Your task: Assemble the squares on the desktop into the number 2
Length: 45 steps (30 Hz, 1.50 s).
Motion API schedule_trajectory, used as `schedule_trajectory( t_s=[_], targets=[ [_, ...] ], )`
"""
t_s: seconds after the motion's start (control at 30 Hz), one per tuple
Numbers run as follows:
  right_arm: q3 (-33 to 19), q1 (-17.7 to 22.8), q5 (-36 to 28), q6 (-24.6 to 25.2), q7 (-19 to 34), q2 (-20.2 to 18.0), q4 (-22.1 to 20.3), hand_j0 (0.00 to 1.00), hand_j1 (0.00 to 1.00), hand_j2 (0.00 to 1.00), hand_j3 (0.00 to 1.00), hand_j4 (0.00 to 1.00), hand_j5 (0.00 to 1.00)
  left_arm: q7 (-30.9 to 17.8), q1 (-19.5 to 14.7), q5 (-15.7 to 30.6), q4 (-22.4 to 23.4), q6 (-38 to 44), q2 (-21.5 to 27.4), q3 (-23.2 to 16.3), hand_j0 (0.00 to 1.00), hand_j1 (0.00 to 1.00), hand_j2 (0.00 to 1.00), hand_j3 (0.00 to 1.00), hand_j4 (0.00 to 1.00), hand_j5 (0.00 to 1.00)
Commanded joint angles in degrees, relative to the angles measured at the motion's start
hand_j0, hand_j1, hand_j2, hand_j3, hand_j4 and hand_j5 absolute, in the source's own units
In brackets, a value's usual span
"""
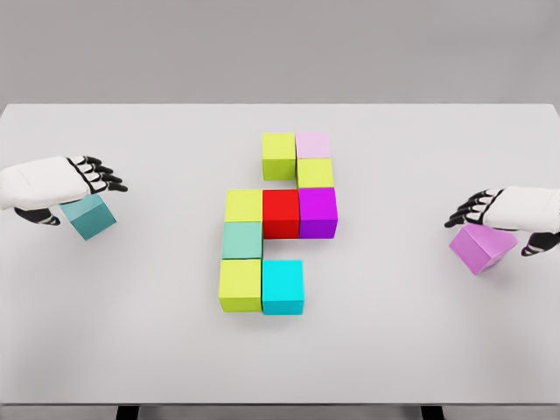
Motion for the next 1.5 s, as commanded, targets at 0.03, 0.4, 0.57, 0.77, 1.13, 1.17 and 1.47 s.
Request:
schedule_trajectory(
  t_s=[0.03,0.4,0.57,0.77,1.13,1.17,1.47],
  targets=[
    [0.26,0.00,-0.16,0.10,0.03,0.38,-0.54,1.00,1.00,1.00,1.00,1.00,1.00,0.02,0.00,-0.94,0.91,0.06,-0.71,0.02,1.00,1.00,1.00,1.00,1.00,1.00],
    [1.05,0.53,3.18,0.10,1.70,3.37,0.07,0.94,0.94,0.94,0.94,0.94,0.94,0.02,-0.09,-2.61,3.11,0.06,-2.46,-0.42,1.00,1.00,1.00,1.00,1.00,1.00],
    [1.05,0.53,3.18,0.10,1.70,3.37,0.07,0.94,0.94,0.94,0.94,0.94,0.94,0.02,-0.09,-2.61,3.11,0.06,-2.46,-0.42,1.00,1.00,1.00,1.00,1.00,1.00],
    [1.05,0.44,4.67,0.10,1.70,3.20,2.18,0.84,0.84,0.84,0.84,0.84,0.84,0.02,-0.35,-3.92,4.95,0.06,-3.17,-0.42,0.86,0.86,0.86,0.86,0.86,0.86],
    [-0.88,0.35,4.06,0.10,4.69,1.88,-1.68,0.64,0.64,0.64,0.64,0.64,0.64,-0.07,-1.14,-4.19,7.24,0.06,-3.34,-0.15,0.61,0.61,0.61,0.61,0.61,0.61],
    [-2.11,0.35,4.06,0.10,4.78,1.00,-3.79,0.64,0.64,0.64,0.64,0.64,0.64,-0.07,-1.23,-4.28,7.24,0.06,-3.43,-0.15,0.61,0.61,0.61,0.61,0.61,0.61],
    [-3.00,0.35,3.88,0.10,6.09,-1.73,-17.15,0.64,0.64,0.64,0.64,0.64,0.64,-0.07,-3.16,-4.10,8.73,0.06,-3.61,0.11,0.62,0.62,0.62,0.62,0.62,0.62]
  ],
)
